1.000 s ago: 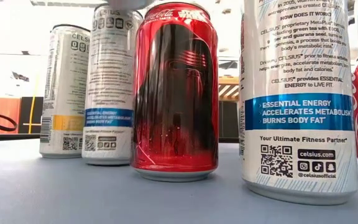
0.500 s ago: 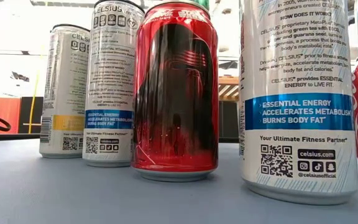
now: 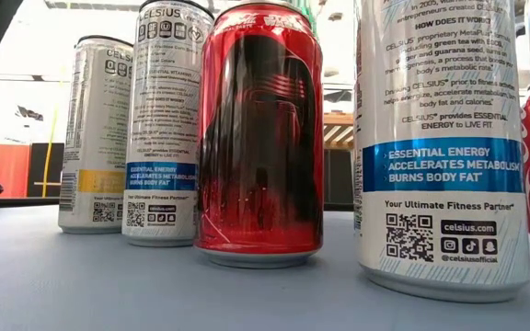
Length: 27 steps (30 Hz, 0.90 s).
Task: Place canned beverage on shelf
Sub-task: Put the green soda can on the shelf aligned with the other green soda can
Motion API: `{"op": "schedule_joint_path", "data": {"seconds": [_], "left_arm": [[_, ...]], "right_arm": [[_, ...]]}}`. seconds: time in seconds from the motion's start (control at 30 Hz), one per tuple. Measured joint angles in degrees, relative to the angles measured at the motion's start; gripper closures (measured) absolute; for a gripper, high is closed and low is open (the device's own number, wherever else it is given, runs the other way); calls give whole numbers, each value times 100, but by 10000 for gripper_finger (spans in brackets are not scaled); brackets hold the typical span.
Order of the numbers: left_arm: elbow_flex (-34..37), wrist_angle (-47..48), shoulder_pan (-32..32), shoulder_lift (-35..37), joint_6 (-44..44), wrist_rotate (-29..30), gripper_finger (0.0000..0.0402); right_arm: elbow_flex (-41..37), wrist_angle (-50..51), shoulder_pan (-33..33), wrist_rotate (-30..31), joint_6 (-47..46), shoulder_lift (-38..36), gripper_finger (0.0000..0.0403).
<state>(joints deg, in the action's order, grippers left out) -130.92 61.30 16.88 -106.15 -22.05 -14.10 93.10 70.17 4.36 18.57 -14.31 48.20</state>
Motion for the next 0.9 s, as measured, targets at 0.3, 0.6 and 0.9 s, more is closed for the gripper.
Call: {"op": "schedule_joint_path", "data": {"seconds": [0.3, 0.6, 0.9], "left_arm": [[9, 516, 772, -336, -733, -606, 125], [9, 826, 1160, -463, -1241, -1165, 125], [7, 1018, 1329, -463, -1316, -1224, 125]], "right_arm": [[0, -164, 0, 351, -51, 389, 122], [0, -265, -1, 705, -13, 759, 122], [0, -543, -295, 723, 174, 1032, 122]]}}
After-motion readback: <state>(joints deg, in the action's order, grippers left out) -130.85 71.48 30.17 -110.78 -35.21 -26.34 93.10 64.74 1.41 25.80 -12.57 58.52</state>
